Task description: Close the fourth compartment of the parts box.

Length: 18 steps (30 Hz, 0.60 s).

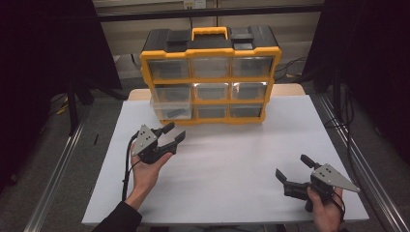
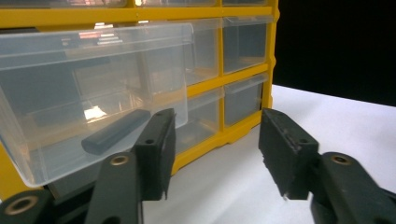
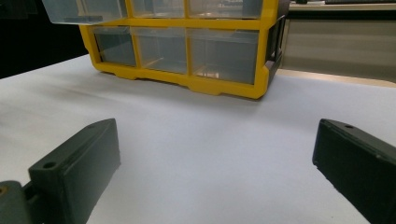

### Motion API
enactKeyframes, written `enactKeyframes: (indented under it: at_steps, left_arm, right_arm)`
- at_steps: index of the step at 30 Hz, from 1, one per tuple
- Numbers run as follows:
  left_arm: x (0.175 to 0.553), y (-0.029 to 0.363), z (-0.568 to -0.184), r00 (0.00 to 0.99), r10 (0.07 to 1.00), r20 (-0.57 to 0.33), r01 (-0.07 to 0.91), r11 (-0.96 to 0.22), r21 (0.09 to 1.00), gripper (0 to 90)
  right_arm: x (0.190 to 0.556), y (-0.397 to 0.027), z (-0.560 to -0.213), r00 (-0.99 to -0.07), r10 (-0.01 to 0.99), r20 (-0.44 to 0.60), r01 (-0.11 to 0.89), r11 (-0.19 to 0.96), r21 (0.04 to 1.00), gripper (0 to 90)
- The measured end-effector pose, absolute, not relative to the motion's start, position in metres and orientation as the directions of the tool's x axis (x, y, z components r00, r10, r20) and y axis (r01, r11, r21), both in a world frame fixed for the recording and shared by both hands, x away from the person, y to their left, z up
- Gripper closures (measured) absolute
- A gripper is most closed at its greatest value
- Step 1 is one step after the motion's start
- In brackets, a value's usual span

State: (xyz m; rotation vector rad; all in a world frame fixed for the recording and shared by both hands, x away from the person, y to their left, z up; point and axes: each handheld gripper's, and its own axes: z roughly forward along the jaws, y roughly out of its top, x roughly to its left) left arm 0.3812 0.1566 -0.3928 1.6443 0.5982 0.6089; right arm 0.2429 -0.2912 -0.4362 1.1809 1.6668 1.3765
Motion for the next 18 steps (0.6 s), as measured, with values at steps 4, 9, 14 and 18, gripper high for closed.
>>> enactKeyframes:
  at_steps: [4, 9, 14, 18]
  left_arm:
    - [0.385, 0.16, -0.392, 0.739, 0.673, 0.03, 0.072, -0.123, 0.99, 58.7]
    - [0.389, 0.164, -0.393, 0.738, 0.675, 0.005, 0.084, -0.099, 0.992, 72.7]
    - [0.391, 0.165, -0.392, 0.735, 0.679, 0.002, 0.089, -0.1, 0.991, 79.8]
    - [0.395, 0.166, -0.39, 0.749, 0.662, 0.022, 0.091, -0.136, 0.987, 83.8]
  right_arm:
    - [0.243, -0.291, -0.436, -0.37, 0.928, 0.054, 0.227, 0.034, 0.973, 0.4]
    - [0.243, -0.291, -0.436, -0.369, 0.928, 0.052, 0.228, 0.036, 0.973, 0.4]
    - [0.244, -0.291, -0.436, -0.371, 0.927, 0.051, 0.227, 0.037, 0.973, 0.4]
    - [0.243, -0.291, -0.436, -0.371, 0.927, 0.052, 0.226, 0.036, 0.973, 0.4]
